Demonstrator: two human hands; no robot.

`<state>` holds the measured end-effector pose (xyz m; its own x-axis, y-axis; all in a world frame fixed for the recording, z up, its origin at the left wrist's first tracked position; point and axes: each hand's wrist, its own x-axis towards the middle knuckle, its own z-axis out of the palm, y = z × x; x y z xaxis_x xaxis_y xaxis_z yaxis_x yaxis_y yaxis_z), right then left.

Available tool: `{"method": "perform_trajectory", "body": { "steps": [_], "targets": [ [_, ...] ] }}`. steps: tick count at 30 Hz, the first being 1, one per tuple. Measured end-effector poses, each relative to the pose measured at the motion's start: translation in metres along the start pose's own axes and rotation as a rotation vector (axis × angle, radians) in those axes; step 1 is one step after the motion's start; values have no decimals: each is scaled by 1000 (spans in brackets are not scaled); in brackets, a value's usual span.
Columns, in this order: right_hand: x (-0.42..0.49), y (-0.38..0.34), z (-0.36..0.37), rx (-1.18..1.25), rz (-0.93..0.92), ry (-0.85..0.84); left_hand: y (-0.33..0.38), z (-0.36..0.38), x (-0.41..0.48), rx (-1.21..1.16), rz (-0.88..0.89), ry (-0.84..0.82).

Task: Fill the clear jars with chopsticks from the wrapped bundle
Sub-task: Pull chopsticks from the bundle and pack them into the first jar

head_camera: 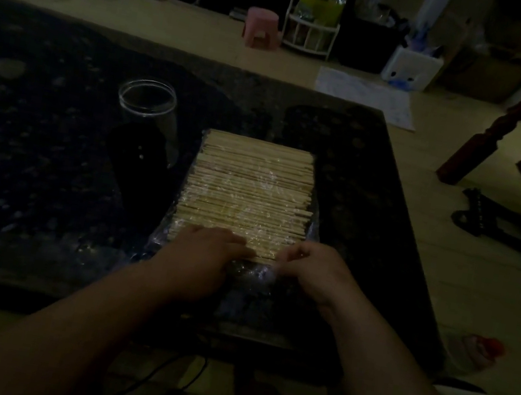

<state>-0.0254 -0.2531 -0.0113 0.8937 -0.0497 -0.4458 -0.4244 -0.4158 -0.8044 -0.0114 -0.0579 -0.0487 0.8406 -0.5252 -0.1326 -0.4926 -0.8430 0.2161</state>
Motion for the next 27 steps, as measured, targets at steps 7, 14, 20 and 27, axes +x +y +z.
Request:
{"method": "perform_trajectory", "body": {
  "steps": [7, 14, 20, 27],
  "targets": [
    [-4, -7, -11, -51, -3, -207, -7, -13, -4, -29, -98, -21],
    [-8, -6, -4, -324, 47, -374, -10, -31, -18, -202, -212, -150],
    [-5, -1, 5, -565, -36, -370, -15, -34, -26, -360, -258, -206],
    [-5, -4, 11, -728, -88, -341, -30, -25, -32, -146, -283, -126]
  ]
}}
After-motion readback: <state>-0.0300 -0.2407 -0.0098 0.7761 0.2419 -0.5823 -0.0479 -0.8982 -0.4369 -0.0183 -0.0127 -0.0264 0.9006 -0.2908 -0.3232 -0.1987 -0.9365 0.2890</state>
